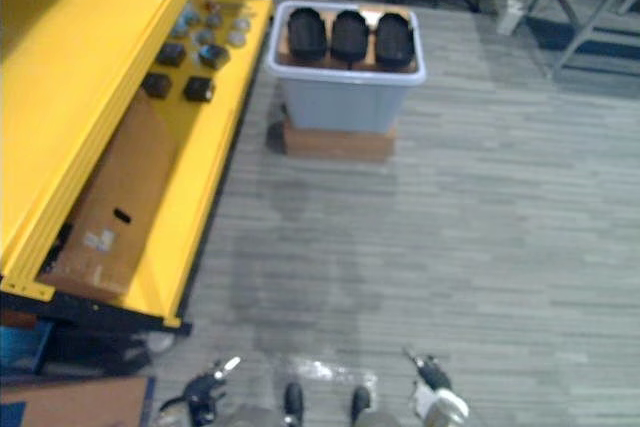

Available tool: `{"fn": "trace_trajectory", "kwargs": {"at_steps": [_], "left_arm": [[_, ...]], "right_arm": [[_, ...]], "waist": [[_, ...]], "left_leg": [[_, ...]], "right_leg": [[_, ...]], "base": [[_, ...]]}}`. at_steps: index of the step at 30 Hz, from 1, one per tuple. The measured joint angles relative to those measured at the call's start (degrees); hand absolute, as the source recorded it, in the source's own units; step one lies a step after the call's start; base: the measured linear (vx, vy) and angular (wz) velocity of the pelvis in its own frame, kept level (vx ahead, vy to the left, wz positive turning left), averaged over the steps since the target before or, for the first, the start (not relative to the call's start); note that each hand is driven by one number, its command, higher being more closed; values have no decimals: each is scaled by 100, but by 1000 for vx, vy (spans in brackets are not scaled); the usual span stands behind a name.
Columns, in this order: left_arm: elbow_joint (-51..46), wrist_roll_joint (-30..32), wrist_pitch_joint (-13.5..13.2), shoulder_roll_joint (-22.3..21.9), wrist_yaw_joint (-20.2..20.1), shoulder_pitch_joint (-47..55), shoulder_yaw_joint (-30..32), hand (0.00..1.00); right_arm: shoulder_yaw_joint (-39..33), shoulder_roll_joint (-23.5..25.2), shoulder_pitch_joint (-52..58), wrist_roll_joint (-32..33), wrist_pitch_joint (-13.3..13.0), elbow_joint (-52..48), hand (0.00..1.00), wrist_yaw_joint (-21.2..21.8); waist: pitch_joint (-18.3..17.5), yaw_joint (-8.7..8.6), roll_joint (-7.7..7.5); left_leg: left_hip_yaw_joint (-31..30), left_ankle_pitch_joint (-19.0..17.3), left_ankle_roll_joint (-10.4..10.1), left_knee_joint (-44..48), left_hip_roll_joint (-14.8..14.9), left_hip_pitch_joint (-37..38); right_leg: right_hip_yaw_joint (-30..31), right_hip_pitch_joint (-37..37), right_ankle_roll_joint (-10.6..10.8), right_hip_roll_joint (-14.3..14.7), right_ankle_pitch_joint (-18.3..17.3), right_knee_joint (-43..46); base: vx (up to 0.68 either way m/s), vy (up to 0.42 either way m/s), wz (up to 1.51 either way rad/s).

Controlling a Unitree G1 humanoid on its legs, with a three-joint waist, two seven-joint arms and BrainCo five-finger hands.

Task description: Walk over and take plastic housings, then place them on the shelf

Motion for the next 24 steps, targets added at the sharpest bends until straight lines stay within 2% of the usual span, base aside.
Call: {"fn": "trace_trajectory", "kwargs": {"at_steps": [5, 10, 13, 17, 19, 21, 24], "left_arm": [[-3, 167, 17, 22, 76, 8, -118, 0], [-3, 201, 52, 16, 225, 17, -150, 0], [-2, 183, -18, 10, 297, 21, -188, 0], [-3, 165, -82, -21, 306, 147, -204, 0], [-18, 165, -108, -26, 327, 214, -180, 0], [-16, 169, -140, -24, 350, 288, -128, 0], [-20, 178, -194, -32, 415, 456, -81, 0]], "right_arm": [[39, 95, -12, 9, -55, 7, 0, 7], [257, 150, 2, -305, -451, 17, 0, -235], [256, 150, 55, -329, -689, 5, 0, -368], [257, 149, 227, -407, -784, -45, 0, -346], [254, 146, 393, -449, -791, -61, 0, -323], [253, 141, 502, -448, -796, -61, 0, -312], [243, 105, 631, -452, -796, -60, 0, -209]], "waist": [[73, 56, 35], [103, 60, 28], [102, 52, 27], [86, 67, 0], [65, 70, -33], [53, 69, -37], [-84, 56, -7]], "left_leg": [[-17, -1, -2, 27, -23, -10], [-42, -1, -1, 28, -61, -26], [-165, 0, 1, 13, -72, -27], [-163, 23, 39, 2, -114, 10], [-154, 83, 124, -66, -193, 89], [-132, 133, 112, -172, -239, 239], [-130, 253, 104, -379, -247, 353]], "right_leg": [[-5, -3, -18, -21, 108, 24], [-21, -13, -19, -48, 107, 25], [-40, 8, -44, -47, 52, 25], [-38, 45, -37, -84, -100, 36], [-36, 114, 3, -160, -290, 33], [-31, 214, 29, -205, -425, 32], [-32, 207, 34, -208, -437, 53]], "base": [[-9, 66, 3], [-43, 24, 1], [-62, -30, 9], [-57, -55, 2], [-41, -67, 0], [-38, -50, -4], [-24, -16, -2]]}}
